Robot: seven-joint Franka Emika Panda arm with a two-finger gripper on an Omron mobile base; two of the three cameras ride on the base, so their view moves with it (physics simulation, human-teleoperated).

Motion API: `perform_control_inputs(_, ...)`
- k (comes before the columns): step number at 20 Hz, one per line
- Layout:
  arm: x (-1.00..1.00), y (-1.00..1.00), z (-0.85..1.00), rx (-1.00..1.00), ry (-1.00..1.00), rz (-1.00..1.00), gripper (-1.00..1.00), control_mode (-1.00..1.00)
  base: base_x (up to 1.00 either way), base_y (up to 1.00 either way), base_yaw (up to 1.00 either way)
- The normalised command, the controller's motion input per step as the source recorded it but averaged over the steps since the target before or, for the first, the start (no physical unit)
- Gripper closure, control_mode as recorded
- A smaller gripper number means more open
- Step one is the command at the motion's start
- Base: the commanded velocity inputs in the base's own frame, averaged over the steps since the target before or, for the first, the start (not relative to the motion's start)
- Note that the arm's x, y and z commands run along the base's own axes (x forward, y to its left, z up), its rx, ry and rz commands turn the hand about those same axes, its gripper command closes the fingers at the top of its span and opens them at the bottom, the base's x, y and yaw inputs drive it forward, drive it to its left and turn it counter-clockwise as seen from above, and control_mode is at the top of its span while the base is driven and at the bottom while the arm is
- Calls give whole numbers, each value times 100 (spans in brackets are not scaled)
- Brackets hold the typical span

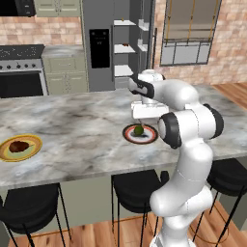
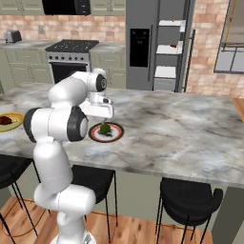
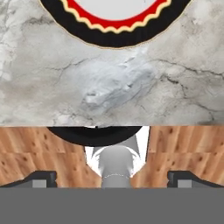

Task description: Transport the steak and lime to the fridge. Place the steak on the rack containing meat and place the lime on the rack containing the vegetable, ensuring meats and vegetables are on different racks.

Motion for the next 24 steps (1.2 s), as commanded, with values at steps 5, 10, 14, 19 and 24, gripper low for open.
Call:
perform_control_inputs(5,30,1,-29,-4,-11,-3,-100,-100,0,0,0)
perform_control_inputs(10,8,3,-20,-1,-14,-7,-100,-100,0,0,0)
perform_control_inputs(14,3,8,-18,0,-20,-11,-100,-100,0,0,0)
perform_control_inputs(19,16,10,-10,-2,-21,-12,-100,-100,0,0,0)
perform_control_inputs(24,25,0,-9,-2,-11,-4,-100,-100,0,0,0)
